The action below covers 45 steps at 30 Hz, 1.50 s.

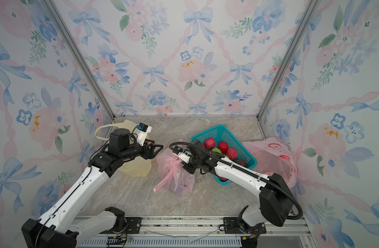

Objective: Untie the knot of a plastic bag & take out the apple
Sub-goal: Untie the plastic bag at the center of the board.

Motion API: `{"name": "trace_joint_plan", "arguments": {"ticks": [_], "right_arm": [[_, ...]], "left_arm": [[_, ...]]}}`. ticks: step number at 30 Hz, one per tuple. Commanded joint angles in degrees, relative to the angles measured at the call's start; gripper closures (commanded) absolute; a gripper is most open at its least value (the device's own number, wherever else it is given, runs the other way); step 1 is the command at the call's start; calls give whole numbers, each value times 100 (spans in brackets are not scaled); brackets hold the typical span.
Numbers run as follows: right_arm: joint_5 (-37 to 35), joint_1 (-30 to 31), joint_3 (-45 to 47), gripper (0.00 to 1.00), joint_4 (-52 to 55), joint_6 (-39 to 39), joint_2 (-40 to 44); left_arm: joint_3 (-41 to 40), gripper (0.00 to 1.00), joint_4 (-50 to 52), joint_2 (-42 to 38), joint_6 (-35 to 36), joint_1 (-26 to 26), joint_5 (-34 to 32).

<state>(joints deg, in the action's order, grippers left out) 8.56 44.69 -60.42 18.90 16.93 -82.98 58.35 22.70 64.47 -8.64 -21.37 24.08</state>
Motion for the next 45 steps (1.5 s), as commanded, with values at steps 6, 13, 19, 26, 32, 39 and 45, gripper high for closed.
{"name": "trace_joint_plan", "arguments": {"ticks": [6, 13, 19, 26, 32, 39, 45], "right_arm": [[695, -202, 138, 100, -244, -381, 231], [814, -194, 114, 100, -189, -369, 99], [832, -175, 97, 100, -193, -359, 45], [611, -182, 88, 100, -202, -322, 162], [79, -188, 457, 100, -535, -243, 659], [-755, -408, 880, 100, -436, -202, 1319], [-733, -872, 1259, 100, -215, -495, 1604]], "left_arm": [[90, 27, 285, 1229, 419, -451, -241], [396, 26, 273, 1837, 481, -736, -443], [470, 67, 278, 2213, 557, -764, -133], [368, 100, 290, 2163, 260, -600, -302], [278, 100, 287, 1396, -513, 314, -1049], [77, 100, 261, 642, -856, 1165, -1585], [-386, 100, 261, 504, -907, 1372, -1441]]}}
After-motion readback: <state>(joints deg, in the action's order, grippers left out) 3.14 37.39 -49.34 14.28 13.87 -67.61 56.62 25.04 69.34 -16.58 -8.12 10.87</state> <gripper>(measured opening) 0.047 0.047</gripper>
